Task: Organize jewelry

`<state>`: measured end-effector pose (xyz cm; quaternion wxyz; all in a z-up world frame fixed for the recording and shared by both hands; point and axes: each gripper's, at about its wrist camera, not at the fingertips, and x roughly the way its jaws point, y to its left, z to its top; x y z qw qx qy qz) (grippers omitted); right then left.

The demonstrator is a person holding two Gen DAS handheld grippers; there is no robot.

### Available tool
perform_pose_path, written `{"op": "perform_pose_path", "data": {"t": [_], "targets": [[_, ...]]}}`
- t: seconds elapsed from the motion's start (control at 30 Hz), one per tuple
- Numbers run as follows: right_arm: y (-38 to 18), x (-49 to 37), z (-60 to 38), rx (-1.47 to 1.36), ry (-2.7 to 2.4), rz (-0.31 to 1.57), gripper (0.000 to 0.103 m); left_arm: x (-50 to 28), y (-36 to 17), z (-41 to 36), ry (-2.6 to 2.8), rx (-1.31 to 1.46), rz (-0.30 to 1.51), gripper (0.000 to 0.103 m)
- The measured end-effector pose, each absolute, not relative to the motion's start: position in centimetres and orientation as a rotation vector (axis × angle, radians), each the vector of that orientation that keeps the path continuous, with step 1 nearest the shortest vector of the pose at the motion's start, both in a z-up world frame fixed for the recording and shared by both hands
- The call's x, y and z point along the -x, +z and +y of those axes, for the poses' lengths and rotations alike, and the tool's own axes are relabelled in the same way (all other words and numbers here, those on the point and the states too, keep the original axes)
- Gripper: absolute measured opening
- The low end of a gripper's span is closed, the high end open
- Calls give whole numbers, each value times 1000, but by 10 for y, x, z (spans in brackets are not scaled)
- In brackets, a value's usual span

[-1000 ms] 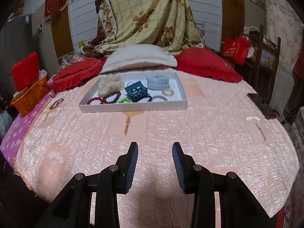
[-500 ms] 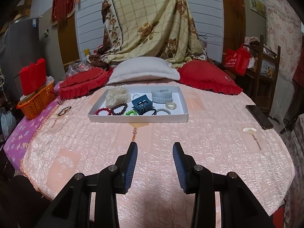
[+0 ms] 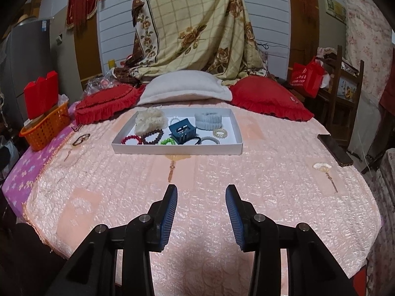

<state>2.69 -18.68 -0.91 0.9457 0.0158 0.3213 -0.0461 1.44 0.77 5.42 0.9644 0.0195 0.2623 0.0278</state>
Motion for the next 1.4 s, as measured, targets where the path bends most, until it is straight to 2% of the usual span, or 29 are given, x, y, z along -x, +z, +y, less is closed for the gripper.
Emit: {"op": "perform_pose_path", "data": {"t": [0.57, 1.4], "targets": [[-18, -30, -186, -20, -94, 687, 39, -29, 30, 3, 9, -33, 653, 103], [-26, -36, -184, -30, -98, 714, 39, -36, 20, 1, 8, -48, 703, 103]]}}
